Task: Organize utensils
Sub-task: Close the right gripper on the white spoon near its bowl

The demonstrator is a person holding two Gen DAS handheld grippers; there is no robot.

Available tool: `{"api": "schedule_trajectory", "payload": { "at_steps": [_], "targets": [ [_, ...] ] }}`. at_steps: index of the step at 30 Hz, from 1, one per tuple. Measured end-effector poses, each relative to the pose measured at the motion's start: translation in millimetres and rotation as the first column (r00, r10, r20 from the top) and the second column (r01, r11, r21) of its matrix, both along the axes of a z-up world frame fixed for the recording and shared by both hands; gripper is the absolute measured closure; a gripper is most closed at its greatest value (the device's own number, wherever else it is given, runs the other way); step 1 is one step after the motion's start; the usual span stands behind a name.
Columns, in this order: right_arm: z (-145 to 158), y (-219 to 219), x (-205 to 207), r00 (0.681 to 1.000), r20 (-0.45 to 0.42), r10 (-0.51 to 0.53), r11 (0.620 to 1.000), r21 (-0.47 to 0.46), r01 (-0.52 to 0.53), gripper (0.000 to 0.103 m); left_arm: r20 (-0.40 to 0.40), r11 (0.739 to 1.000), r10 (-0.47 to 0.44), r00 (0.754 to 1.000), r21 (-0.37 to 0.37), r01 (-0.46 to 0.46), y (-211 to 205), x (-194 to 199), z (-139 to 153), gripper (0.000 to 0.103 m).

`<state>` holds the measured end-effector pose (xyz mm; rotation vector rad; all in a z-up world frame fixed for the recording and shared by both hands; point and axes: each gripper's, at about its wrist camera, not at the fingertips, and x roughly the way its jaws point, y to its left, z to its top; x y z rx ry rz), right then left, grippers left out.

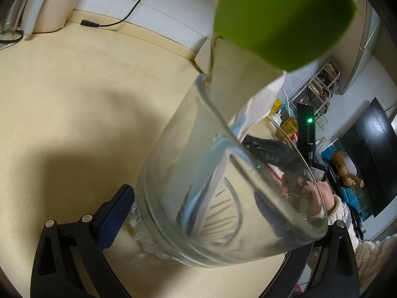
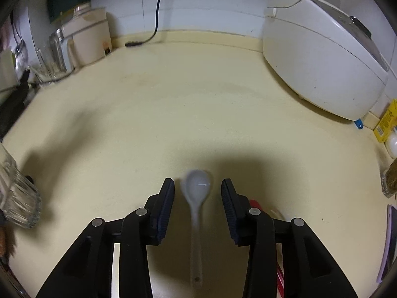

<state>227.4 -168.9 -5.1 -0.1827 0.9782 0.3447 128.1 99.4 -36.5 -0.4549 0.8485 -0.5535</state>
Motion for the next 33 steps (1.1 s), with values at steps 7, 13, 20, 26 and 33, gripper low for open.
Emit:
{"api": "schedule_trajectory", "payload": {
  "at_steps": [7, 13, 20, 26, 33],
  "targets": [
    [-6.2, 8.4, 5.0, 1.000, -0.019, 0.022, 1.000, -0.022, -0.023, 0.063, 0.000, 1.000, 0.000, 1.000, 0.000, 0.000, 0.0, 0.0, 0.0, 0.003],
    [-5.7, 8.1, 8.1, 1.000, -0.010, 0.028, 1.000, -0.011, -0.028, 0.063, 0.000, 1.000, 0.000, 1.000, 0.000, 0.000, 0.0, 0.0, 0.0, 0.003],
    [-5.1, 2.0, 10.4, 1.000, -0.013, 0.016, 1.000, 0.010, -0.016, 0.079, 0.000, 1.000, 0.000, 1.000, 0.000, 0.000, 0.0, 0.0, 0.0, 0.003],
    [-5.3, 5.1, 6.3, 0.999, -0.020, 0.039, 0.999, 0.030, -0.039, 0.079, 0.000, 1.000, 0.000, 1.000, 0.000, 0.000, 0.0, 0.0, 0.0, 0.003],
    [-3.7, 20.3, -9.2, 0.995, -0.013, 0.095, 0.995, 0.003, -0.095, 0.079, 0.000, 1.000, 0.000, 1.000, 0.000, 0.000, 0.0, 0.0, 0.0, 0.003]
  ]
}}
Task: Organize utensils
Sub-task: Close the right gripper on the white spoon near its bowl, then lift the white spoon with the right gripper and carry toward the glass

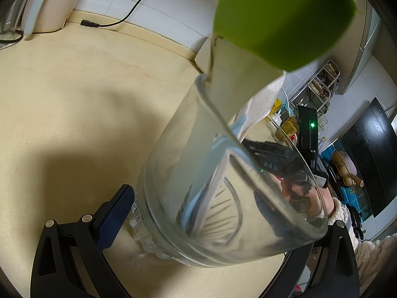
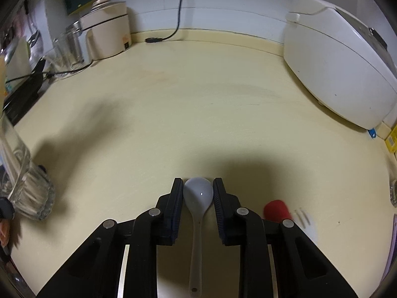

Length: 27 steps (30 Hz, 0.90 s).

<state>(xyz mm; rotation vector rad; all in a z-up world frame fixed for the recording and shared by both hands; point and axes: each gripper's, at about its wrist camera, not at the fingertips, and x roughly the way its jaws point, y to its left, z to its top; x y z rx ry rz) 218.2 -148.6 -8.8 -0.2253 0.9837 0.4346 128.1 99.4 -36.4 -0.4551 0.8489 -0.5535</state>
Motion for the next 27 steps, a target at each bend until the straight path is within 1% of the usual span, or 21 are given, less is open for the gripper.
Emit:
{"api": "schedule_trajectory", "payload": {
  "at_steps": [7, 27],
  "targets": [
    [0.2, 13.4, -8.9, 0.999, 0.000, 0.041, 0.999, -0.001, -0.041, 0.079, 0.000, 1.000, 0.000, 1.000, 0.000, 0.000, 0.0, 0.0, 0.0, 0.003],
    [-1.3, 15.8, -7.3, 0.999, 0.001, 0.044, 0.999, -0.002, -0.044, 0.079, 0.000, 1.000, 0.000, 1.000, 0.000, 0.000, 0.0, 0.0, 0.0, 0.003]
  ]
}}
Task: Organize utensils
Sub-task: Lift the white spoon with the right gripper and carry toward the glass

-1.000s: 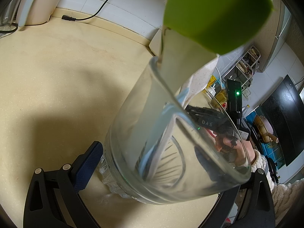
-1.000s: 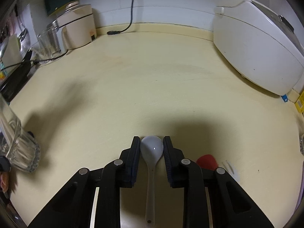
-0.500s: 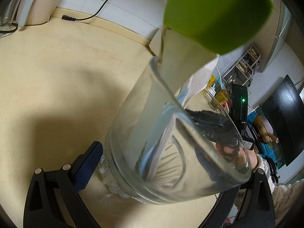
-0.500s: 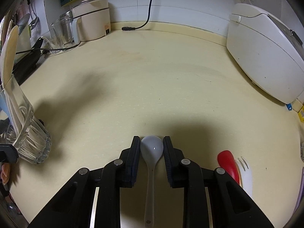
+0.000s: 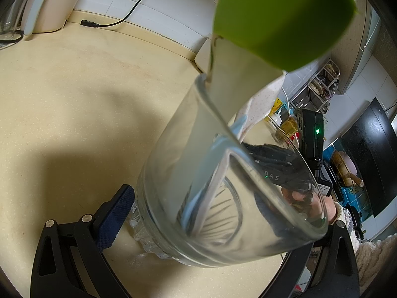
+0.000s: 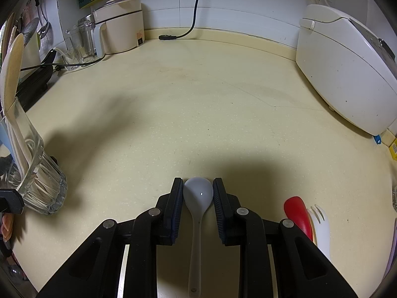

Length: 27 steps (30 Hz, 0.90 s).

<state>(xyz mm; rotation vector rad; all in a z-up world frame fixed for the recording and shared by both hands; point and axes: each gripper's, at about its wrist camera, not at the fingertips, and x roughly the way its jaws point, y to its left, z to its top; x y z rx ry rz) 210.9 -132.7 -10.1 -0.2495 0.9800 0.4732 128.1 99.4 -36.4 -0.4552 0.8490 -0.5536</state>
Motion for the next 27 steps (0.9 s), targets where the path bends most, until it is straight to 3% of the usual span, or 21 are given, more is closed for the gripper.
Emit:
{"api": "schedule_trajectory", "payload": {
  "at_steps": [15, 20, 27],
  "targets": [
    [-0.6, 0.2, 0.3, 1.000, -0.003, -0.002, 1.000, 0.009, 0.003, 0.079, 0.000, 1.000, 0.000, 1.000, 0.000, 0.000, -0.1, 0.0, 0.1, 0.003],
    [1.2, -1.9, 3.3, 1.000, -0.017, -0.016, 0.998, 0.058, 0.017, 0.079, 0.000, 1.000, 0.000, 1.000, 0.000, 0.000, 0.0, -0.1, 0.2, 0.003],
    [18.6, 3.4, -9.7, 0.999, 0.043, -0.002, 0.992, 0.128, -0.003, 0.079, 0.000, 1.000, 0.000, 1.000, 0.000, 0.000, 0.0, -0.1, 0.2, 0.003]
  ]
}}
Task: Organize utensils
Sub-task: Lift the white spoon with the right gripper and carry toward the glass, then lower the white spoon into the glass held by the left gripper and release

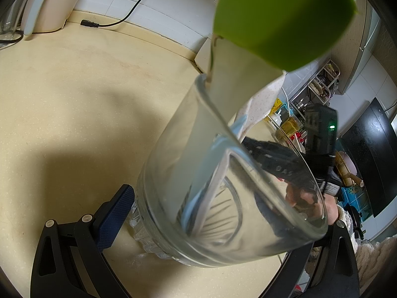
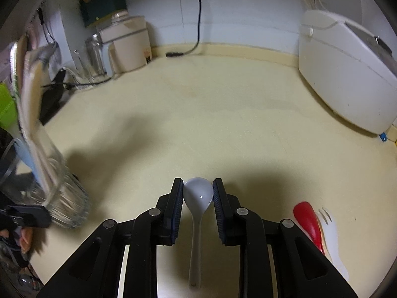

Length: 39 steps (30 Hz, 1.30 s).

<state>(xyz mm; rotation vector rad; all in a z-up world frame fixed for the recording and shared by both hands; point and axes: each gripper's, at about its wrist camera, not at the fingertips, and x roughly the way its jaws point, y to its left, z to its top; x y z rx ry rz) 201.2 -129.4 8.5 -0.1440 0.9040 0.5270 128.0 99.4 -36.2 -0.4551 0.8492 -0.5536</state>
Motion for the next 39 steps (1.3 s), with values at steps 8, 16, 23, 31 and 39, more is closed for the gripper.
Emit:
{"api": "schedule_trajectory", "payload": {
  "at_steps": [8, 16, 23, 31, 39],
  "targets": [
    [52.8, -1.2, -20.4, 0.992, 0.125, -0.009, 0.991, 0.130, -0.007, 0.079, 0.000, 1.000, 0.000, 1.000, 0.000, 0.000, 0.1, 0.0, 0.1, 0.003],
    [122.1, 6.8, -41.5, 0.965, 0.261, 0.003, 0.970, 0.235, -0.067, 0.079, 0.000, 1.000, 0.000, 1.000, 0.000, 0.000, 0.1, -0.1, 0.1, 0.003],
    [164.9, 29.9, -57.8, 0.944, 0.316, 0.097, 0.908, 0.360, -0.214, 0.079, 0.000, 1.000, 0.000, 1.000, 0.000, 0.000, 0.1, 0.0, 0.2, 0.003],
    [154.4, 60.5, -69.8, 0.937, 0.309, 0.161, 0.889, 0.367, -0.273, 0.079, 0.000, 1.000, 0.000, 1.000, 0.000, 0.000, 0.2, 0.1, 0.2, 0.003],
    [113.4, 76.0, -77.6, 0.952, 0.215, 0.220, 0.900, 0.331, -0.283, 0.079, 0.000, 1.000, 0.000, 1.000, 0.000, 0.000, 0.3, 0.1, 0.3, 0.003]
  ]
}}
